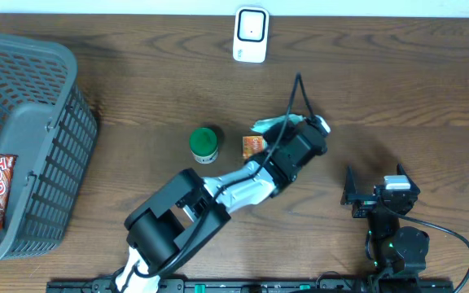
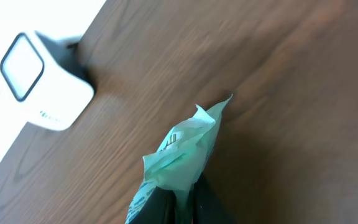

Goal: Scan the item barcode
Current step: 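Swing the wipe pouch under the scanner and drop it right of the tissues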

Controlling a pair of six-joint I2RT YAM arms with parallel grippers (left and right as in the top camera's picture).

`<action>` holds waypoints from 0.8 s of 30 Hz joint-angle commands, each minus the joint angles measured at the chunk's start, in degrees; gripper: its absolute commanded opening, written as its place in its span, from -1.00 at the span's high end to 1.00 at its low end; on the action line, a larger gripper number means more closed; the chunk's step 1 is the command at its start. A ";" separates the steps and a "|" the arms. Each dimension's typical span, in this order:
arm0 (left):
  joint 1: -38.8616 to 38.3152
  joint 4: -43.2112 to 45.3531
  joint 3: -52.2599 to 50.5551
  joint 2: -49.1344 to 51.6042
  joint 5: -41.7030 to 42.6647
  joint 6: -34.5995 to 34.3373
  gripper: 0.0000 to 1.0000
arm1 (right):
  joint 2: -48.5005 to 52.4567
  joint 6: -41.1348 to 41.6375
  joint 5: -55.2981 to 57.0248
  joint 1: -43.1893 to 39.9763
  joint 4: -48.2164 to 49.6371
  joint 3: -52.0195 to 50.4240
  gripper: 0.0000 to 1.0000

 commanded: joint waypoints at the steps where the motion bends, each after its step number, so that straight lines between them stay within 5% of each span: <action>1: -3.32 0.11 0.28 0.26 -0.55 1.20 0.86 | -0.07 -0.09 -0.04 -0.79 -0.24 -0.07 -0.99; 5: -6.23 0.13 0.28 0.26 -0.59 1.22 0.84 | -0.07 -0.09 -0.04 -0.79 -0.22 -0.07 -0.98; 10: -6.03 0.20 0.28 0.22 -3.85 1.25 -0.21 | -0.07 -0.09 -0.04 -0.79 -0.22 -0.07 -0.99; 13: -5.27 0.92 0.31 -0.28 -8.81 4.13 -0.55 | -0.07 -0.09 -0.04 -0.79 -0.24 -0.07 -0.99; 22: -3.63 1.88 0.31 -13.18 -11.93 10.16 -0.77 | -0.07 -0.09 -0.04 -0.79 -0.24 -0.07 -0.98; 24: -1.81 1.84 0.31 -17.92 -12.15 9.35 -0.98 | -0.07 -0.09 -0.04 -0.79 -0.24 -0.07 -0.99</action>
